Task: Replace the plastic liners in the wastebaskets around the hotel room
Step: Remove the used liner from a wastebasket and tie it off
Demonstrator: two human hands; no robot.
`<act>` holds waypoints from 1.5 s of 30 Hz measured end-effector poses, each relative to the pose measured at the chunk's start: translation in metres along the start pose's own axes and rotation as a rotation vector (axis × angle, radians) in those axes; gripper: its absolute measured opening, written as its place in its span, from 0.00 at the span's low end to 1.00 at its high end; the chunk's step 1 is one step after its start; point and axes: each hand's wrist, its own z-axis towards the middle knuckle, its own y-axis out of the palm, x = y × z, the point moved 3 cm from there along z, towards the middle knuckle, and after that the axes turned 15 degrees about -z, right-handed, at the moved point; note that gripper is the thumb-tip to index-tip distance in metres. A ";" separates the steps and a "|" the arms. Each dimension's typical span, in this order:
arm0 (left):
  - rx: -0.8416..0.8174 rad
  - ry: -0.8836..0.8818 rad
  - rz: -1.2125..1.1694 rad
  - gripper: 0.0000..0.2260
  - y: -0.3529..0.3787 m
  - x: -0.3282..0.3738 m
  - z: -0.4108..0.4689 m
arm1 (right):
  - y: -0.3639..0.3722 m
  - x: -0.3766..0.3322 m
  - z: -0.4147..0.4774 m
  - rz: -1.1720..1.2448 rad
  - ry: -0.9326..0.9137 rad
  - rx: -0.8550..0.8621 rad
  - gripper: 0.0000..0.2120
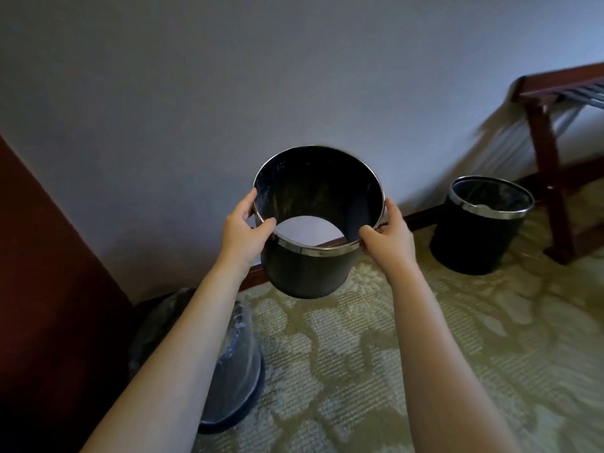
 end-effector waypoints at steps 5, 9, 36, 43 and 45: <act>-0.098 -0.159 0.056 0.30 0.045 -0.063 -0.003 | 0.004 0.071 0.012 -0.084 0.160 -0.050 0.38; -0.100 -0.324 0.125 0.32 0.061 -0.122 -0.016 | 0.021 0.120 0.011 -0.136 0.285 -0.118 0.38; -0.090 0.013 0.580 0.14 -0.003 -0.147 -0.039 | 0.111 0.079 0.001 -0.538 -0.208 -0.288 0.15; -0.007 0.066 0.671 0.09 -0.115 -0.136 -0.056 | 0.201 0.009 -0.084 -0.673 -0.657 -0.428 0.14; 0.003 0.050 0.700 0.08 -0.147 -0.140 -0.064 | 0.221 -0.003 -0.108 -0.681 -0.798 -0.493 0.17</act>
